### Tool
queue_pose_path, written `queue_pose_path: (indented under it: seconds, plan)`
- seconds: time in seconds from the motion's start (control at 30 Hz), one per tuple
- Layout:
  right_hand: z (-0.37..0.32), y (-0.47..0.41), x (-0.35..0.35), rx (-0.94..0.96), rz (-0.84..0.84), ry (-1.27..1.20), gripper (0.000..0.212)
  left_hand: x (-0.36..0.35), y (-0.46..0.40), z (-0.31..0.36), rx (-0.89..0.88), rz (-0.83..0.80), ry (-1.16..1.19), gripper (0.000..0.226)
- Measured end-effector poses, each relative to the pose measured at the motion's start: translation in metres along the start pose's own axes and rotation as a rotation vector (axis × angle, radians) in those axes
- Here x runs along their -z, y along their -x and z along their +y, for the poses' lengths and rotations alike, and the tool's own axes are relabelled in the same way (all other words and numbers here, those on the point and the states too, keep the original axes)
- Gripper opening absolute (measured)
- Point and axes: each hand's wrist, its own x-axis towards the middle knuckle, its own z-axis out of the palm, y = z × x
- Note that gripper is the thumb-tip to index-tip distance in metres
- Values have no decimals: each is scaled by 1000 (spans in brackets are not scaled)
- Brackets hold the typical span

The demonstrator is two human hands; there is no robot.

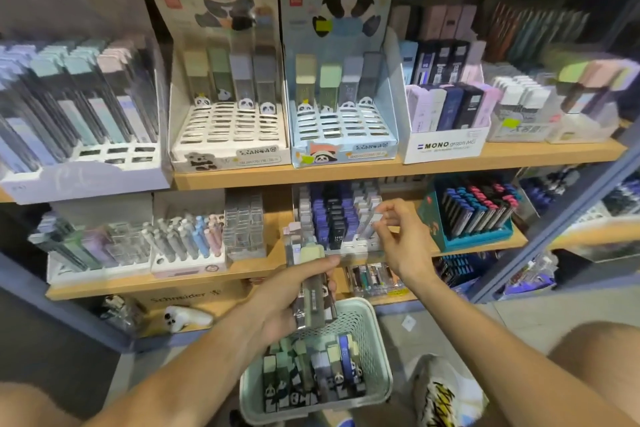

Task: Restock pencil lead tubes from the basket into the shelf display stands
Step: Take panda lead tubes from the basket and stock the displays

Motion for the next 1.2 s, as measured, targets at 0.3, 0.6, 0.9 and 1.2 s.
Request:
queue_pose_path:
  seconds: [0.3,0.6,0.9,1.2]
  plan:
    - [16,-4,-10,192,-127,198,28,0,-6,1,-13,68,-24,35]
    - [15,-2,-10,264,-106,455,51,2,-3,2,-44,116,1,44]
    - [24,6,-16,276,-164,644,98,1,4,0,-60,120,-4,44]
    - [-23,24,0,147,-65,219,64,7,8,-2,-39,129,52,48]
